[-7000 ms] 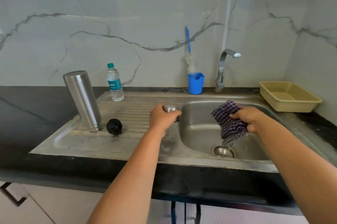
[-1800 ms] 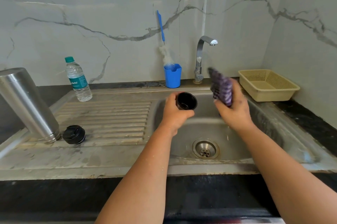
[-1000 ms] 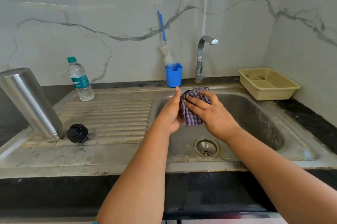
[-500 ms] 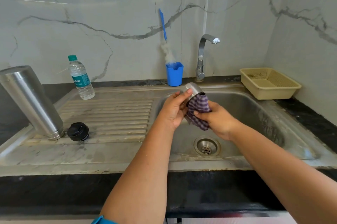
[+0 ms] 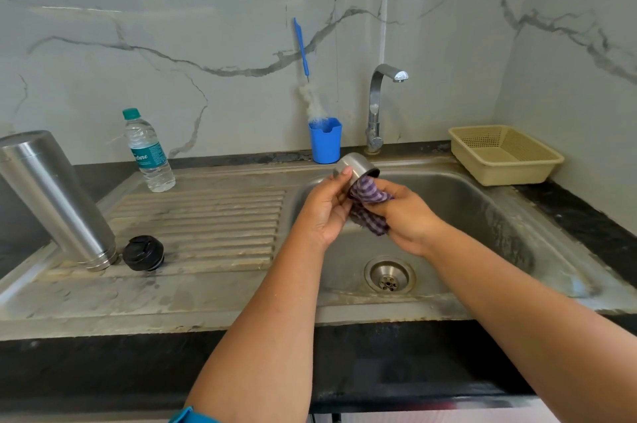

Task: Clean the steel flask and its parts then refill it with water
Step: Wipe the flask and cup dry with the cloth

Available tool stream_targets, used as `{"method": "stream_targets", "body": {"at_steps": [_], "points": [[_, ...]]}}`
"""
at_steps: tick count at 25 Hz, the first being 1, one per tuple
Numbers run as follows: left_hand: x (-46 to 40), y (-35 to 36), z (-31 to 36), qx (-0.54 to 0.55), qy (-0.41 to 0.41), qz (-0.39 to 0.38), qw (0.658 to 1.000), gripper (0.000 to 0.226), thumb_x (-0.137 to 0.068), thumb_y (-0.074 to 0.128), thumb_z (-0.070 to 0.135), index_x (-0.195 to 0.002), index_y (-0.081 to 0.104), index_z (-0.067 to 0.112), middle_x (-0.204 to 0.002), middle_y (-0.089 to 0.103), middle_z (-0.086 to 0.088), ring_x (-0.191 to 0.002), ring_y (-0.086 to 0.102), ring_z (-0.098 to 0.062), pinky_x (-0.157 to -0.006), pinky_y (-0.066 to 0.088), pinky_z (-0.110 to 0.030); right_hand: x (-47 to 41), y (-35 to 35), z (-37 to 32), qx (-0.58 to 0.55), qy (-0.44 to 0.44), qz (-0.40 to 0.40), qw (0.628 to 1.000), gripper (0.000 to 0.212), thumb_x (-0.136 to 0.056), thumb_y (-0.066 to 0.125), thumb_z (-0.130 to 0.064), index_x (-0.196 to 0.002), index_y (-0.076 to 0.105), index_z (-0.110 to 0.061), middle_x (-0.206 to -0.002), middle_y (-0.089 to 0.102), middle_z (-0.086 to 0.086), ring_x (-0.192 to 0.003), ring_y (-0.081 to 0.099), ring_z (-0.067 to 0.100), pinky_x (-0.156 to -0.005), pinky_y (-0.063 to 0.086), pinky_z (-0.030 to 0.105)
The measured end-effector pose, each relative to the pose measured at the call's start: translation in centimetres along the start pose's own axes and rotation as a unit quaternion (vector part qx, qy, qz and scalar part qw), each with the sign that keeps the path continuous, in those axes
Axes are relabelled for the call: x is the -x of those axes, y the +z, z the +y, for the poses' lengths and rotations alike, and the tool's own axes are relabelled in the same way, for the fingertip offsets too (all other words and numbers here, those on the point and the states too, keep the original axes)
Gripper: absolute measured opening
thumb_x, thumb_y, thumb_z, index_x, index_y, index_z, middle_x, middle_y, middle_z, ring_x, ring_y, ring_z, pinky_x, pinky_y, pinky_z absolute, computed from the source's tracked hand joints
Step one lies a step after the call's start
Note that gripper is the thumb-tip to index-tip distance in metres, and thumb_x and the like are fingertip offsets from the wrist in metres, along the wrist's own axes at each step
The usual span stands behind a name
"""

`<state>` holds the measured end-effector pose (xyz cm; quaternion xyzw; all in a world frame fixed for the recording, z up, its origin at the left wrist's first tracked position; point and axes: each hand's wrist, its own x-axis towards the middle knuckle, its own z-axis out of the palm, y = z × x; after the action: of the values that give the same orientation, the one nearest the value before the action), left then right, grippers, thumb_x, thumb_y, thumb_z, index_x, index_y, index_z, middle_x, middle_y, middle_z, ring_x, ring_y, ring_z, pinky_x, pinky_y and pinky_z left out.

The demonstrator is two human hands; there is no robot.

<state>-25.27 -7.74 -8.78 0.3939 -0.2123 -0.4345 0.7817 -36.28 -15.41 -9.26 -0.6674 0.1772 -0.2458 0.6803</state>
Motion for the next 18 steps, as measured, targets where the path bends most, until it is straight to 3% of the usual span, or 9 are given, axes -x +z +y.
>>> {"method": "stream_targets", "body": {"at_steps": [3,5,7,9,11,14,15,17,18], "points": [[0.0,-0.1,0.3,-0.038,-0.009,0.042,0.998,0.043,-0.080,0.072,0.035,-0.112,0.064,0.006,-0.098,0.067,-0.010,-0.091,0.064,-0.019,-0.090,0.052,-0.033,0.1,-0.3,0.9,0.294,-0.161,0.050,0.941,0.038,-0.084,0.051,0.013,-0.108,0.069,-0.010,-0.096,0.064,0.009,-0.085,0.056,0.018,-0.075,0.045,0.025],[-0.2,-0.5,0.9,-0.100,-0.005,0.057,0.993,0.065,-0.065,0.078,0.052,-0.113,0.066,0.009,-0.098,0.070,-0.008,-0.093,0.065,-0.019,-0.089,0.053,-0.034,0.0,-1.1,1.0,0.572,-0.304,0.049,0.760,0.048,-0.075,0.060,0.012,-0.115,0.068,-0.013,-0.107,0.063,0.001,-0.097,0.048,0.025,-0.080,0.045,0.031],[-0.3,-0.9,1.5,-0.141,0.005,0.050,0.989,0.056,-0.068,0.080,0.046,-0.107,0.066,0.009,-0.095,0.069,-0.007,-0.090,0.064,-0.018,-0.081,0.054,-0.029,-0.2,-2.2,0.5,0.716,-0.407,0.035,0.566,0.050,-0.067,0.065,0.000,-0.114,0.070,-0.019,-0.110,0.066,-0.004,-0.102,0.046,0.034,-0.074,0.050,0.041],[-0.2,-0.9,1.7,-0.132,-0.001,0.046,0.990,0.038,-0.078,0.078,0.033,-0.103,0.064,0.009,-0.090,0.068,-0.006,-0.086,0.064,-0.015,-0.076,0.054,-0.025,-0.3,-2.5,-0.3,0.735,-0.429,0.045,0.524,0.047,-0.066,0.062,-0.004,-0.110,0.071,-0.018,-0.107,0.067,-0.004,-0.103,0.044,0.036,-0.072,0.049,0.043],[-0.1,-0.7,1.5,-0.121,-0.005,0.039,0.992,0.022,-0.083,0.075,0.025,-0.097,0.065,0.010,-0.085,0.068,-0.004,-0.084,0.064,-0.014,-0.074,0.055,-0.023,-0.4,-1.9,-0.1,0.695,-0.394,0.048,0.599,0.045,-0.068,0.061,0.005,-0.107,0.072,-0.014,-0.101,0.068,-0.003,-0.102,0.046,0.037,-0.077,0.047,0.040],[0.3,-0.8,1.5,-0.064,0.013,-0.014,0.998,0.019,-0.074,0.081,0.016,-0.088,0.069,0.010,-0.081,0.070,-0.004,-0.081,0.065,-0.015,-0.076,0.056,-0.024,0.6,-0.2,-1.1,0.330,-0.149,-0.010,0.932,0.041,-0.078,0.047,0.018,-0.091,0.069,-0.014,-0.087,0.065,0.000,-0.097,0.055,0.035,-0.078,0.045,0.030],[0.3,-0.9,1.5,-0.048,0.026,-0.046,0.997,0.026,-0.065,0.085,0.015,-0.086,0.071,0.010,-0.080,0.072,-0.005,-0.079,0.067,-0.014,-0.074,0.057,-0.024,0.9,0.1,-1.9,0.126,-0.033,-0.045,0.990,0.041,-0.082,0.042,0.018,-0.093,0.068,-0.011,-0.087,0.068,0.006,-0.094,0.060,0.032,-0.077,0.051,0.031],[0.4,-1.1,1.5,-0.037,0.032,-0.090,0.995,0.035,-0.058,0.086,0.014,-0.090,0.074,0.010,-0.084,0.073,-0.006,-0.078,0.069,-0.013,-0.075,0.058,-0.025,1.5,-0.4,-2.5,-0.171,0.093,-0.091,0.977,0.037,-0.089,0.041,0.016,-0.114,0.062,-0.001,-0.105,0.067,0.021,-0.101,0.062,0.034,-0.087,0.054,0.038],[0.5,-1.0,1.5,-0.041,0.029,-0.095,0.994,0.033,-0.060,0.086,0.013,-0.091,0.075,0.011,-0.085,0.073,-0.006,-0.080,0.069,-0.013,-0.077,0.057,-0.025,1.6,-0.5,-2.2,-0.203,0.100,-0.082,0.971,0.037,-0.090,0.042,0.014,-0.121,0.058,0.002,-0.114,0.064,0.025,-0.109,0.061,0.036,-0.095,0.051,0.043]]}}
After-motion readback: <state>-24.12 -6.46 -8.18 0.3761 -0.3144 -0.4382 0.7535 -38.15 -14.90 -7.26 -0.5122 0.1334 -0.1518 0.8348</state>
